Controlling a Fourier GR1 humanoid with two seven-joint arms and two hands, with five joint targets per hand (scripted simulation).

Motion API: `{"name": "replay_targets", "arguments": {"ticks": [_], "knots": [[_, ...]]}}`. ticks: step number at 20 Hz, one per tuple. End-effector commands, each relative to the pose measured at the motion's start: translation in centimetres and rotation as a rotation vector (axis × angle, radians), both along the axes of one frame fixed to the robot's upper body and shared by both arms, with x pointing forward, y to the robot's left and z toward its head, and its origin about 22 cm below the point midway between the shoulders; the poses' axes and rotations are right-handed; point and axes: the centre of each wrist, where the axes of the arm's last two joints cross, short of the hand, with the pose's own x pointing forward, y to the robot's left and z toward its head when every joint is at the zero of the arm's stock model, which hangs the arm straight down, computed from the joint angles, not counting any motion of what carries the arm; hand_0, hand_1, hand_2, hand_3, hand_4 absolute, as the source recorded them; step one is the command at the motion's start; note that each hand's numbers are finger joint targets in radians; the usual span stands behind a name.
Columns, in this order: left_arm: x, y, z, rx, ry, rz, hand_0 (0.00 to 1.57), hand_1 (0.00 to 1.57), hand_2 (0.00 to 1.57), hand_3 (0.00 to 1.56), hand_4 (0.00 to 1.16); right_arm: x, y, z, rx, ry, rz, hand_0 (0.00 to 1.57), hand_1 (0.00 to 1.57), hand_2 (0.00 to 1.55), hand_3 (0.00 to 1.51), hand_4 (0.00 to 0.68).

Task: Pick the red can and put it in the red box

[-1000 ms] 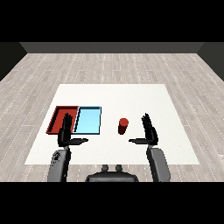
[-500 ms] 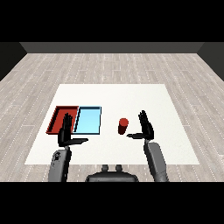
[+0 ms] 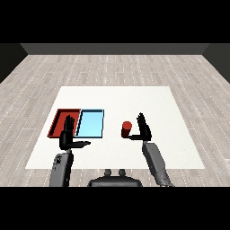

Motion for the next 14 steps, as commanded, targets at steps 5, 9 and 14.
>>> {"name": "replay_targets", "arguments": {"ticks": [5,9,14], "knots": [[1.0,-1.1,0.7,-0.011,0.008,-0.003,0.0,0.0,0.0,0.0,0.0,0.2,1.8,-2.8,0.02,0.017,0.023,0.0,0.0,0.0,0.0,0.0],[0.4,0.4,0.3,0.001,0.003,-0.004,0.0,0.0,0.0,0.0,0.0,1.4,2.7,-2.1,0.05,0.029,0.01,0.0,0.0,0.0,0.0,0.0],[-1.8,-0.2,0.6,-0.004,-0.013,-0.008,0.0,0.0,0.0,0.0,0.0,-1.0,1.3,-1.8,0.045,0.023,-0.001,0.0,0.0,0.0,0.0,0.0]]}}
